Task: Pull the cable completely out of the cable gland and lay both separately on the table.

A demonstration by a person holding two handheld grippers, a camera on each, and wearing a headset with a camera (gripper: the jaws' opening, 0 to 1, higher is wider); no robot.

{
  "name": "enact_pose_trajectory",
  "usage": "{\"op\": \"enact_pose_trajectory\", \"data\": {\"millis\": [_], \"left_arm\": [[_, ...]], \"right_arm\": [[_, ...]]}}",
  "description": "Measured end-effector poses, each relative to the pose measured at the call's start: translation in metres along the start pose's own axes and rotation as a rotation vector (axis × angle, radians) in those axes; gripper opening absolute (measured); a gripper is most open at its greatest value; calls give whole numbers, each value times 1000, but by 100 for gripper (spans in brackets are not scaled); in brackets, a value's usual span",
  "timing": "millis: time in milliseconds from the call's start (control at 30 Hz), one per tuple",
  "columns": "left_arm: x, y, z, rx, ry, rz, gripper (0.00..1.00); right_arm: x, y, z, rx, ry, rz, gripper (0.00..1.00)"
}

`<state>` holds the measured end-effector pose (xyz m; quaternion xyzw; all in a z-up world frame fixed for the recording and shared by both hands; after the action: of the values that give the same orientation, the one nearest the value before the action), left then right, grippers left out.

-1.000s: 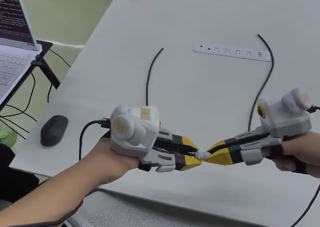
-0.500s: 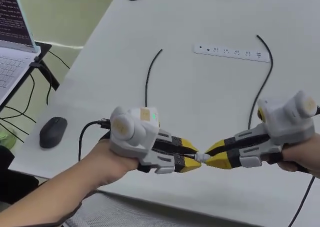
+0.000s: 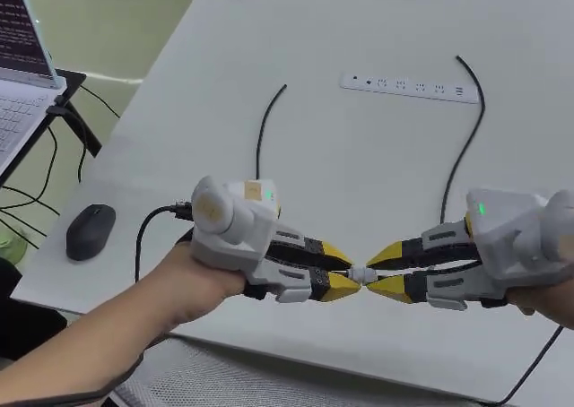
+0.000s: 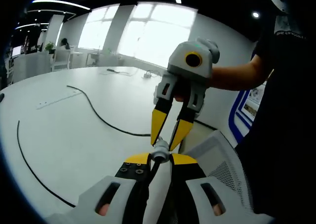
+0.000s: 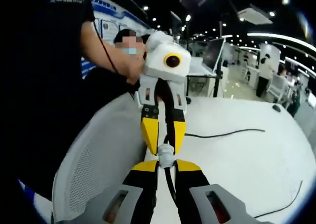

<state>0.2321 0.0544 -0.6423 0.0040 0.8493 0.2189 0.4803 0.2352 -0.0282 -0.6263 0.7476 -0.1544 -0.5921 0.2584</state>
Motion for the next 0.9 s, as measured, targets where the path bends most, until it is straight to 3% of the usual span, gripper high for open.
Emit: {"op": "enact_pose_trajectory", "data": {"millis": [33,267,367,667,900], "left_arm": [[0,0,-1,0,-17,-2,15],[0,-1,-5,8,10,-1,15],[1,-1,-6,12,19,1,15],[1,-2,-7,2,26,1,15],[2,-2,-8,-2,9,1,15]], "right_arm": [[-1,0,1,13,40,16,7],[-1,0,9,116,252,113,7],[-1,-1,13,140,289,134,7],[0,-1,13,163,306,141,8],[0,1,11,134,223,107,8]]}}
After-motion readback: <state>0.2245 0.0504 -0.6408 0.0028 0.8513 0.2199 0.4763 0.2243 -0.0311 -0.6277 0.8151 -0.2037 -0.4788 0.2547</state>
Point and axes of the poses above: the centre of the closed fingertips' face, and the gripper's own axes: y roughly backward along the fingers, z roughly to its left, x roughly out of its underside, the point moved 5 cm from there along y, roughly backward along the fingers, and after that the axes turned 7 degrees about y, right-handed, at the moved point
